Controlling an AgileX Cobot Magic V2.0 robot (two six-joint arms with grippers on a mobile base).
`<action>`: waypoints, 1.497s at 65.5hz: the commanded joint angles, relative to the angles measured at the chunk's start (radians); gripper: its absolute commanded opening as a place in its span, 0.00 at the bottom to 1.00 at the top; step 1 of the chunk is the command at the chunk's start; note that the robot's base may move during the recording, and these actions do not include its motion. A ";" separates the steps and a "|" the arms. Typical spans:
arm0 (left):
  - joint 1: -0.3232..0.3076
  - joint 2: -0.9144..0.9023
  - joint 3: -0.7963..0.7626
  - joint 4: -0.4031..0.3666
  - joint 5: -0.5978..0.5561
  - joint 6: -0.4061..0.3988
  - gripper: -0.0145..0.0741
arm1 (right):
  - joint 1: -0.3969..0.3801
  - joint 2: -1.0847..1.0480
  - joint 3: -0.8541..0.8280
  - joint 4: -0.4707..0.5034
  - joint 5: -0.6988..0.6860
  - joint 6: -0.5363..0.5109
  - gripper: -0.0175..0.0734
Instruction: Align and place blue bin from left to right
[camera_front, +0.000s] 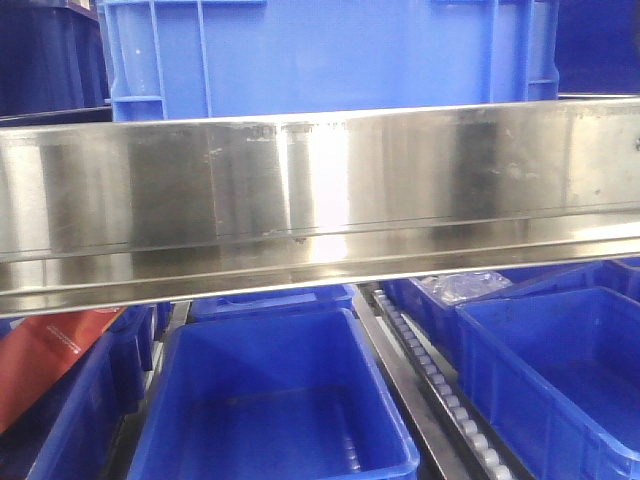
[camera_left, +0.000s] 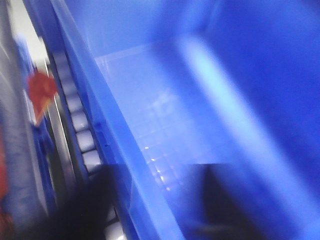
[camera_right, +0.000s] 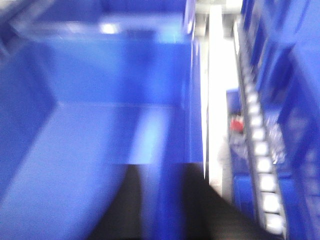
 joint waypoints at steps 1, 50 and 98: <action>-0.003 -0.060 0.002 0.014 0.000 0.018 0.04 | 0.000 -0.055 -0.006 -0.008 0.020 -0.006 0.12; -0.003 -1.121 1.249 0.026 -0.741 0.031 0.04 | 0.000 -0.879 1.076 -0.054 -0.504 -0.026 0.12; -0.003 -1.418 1.636 0.026 -0.791 0.031 0.04 | 0.000 -1.478 1.866 -0.133 -0.879 -0.033 0.12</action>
